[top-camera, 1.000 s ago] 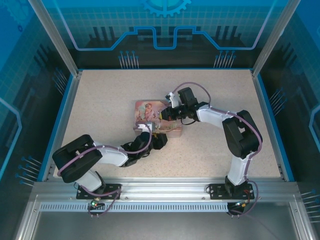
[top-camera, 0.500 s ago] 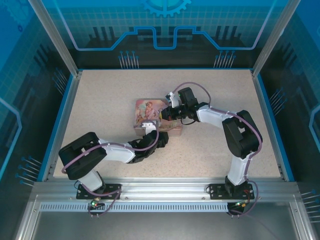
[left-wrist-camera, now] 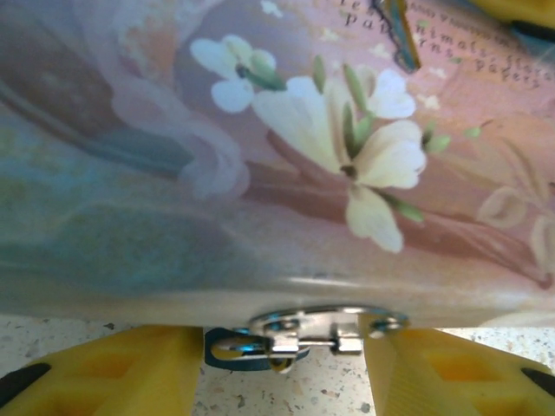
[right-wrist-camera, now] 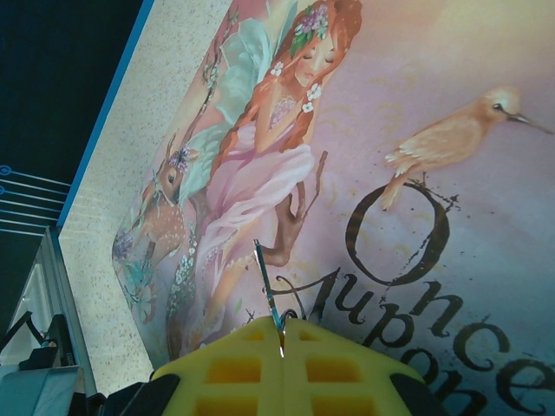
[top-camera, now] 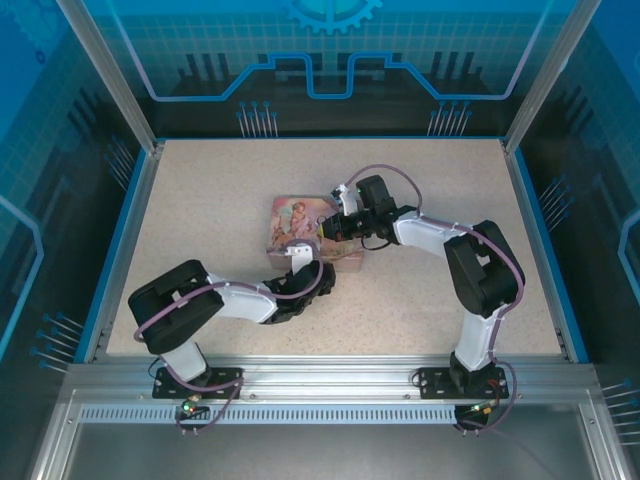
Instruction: Unlock a padlock with a key
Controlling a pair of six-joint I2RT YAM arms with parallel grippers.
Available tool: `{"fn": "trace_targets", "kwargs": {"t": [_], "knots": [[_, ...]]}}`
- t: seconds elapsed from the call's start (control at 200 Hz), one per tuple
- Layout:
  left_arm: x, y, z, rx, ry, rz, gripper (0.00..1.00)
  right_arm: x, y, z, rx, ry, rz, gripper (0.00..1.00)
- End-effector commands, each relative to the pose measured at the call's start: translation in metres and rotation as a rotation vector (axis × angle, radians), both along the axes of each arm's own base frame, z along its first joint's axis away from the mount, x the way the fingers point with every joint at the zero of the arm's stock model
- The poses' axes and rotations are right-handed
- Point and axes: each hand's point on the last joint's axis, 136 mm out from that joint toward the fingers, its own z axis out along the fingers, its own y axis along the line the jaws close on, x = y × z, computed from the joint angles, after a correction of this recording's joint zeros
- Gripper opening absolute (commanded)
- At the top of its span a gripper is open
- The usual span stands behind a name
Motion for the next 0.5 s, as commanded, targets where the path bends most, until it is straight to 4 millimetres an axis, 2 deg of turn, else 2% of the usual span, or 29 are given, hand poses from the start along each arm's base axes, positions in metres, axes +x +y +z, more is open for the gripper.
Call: {"fn": "trace_targets", "kwargs": {"t": [0.0,0.235,0.495], "knots": [[0.010,0.011,0.000,0.052,-0.024,0.064,0.48,-0.030,-0.018,-0.051,-0.109,0.191,-0.014,0.00],[0.012,0.011,0.006,0.069,-0.049,0.056,0.37,-0.030,-0.019,-0.051,-0.108,0.185,-0.016,0.00],[0.011,0.009,0.018,0.040,-0.050,0.048,0.34,-0.032,-0.025,-0.034,-0.099,0.135,-0.022,0.00]]}}
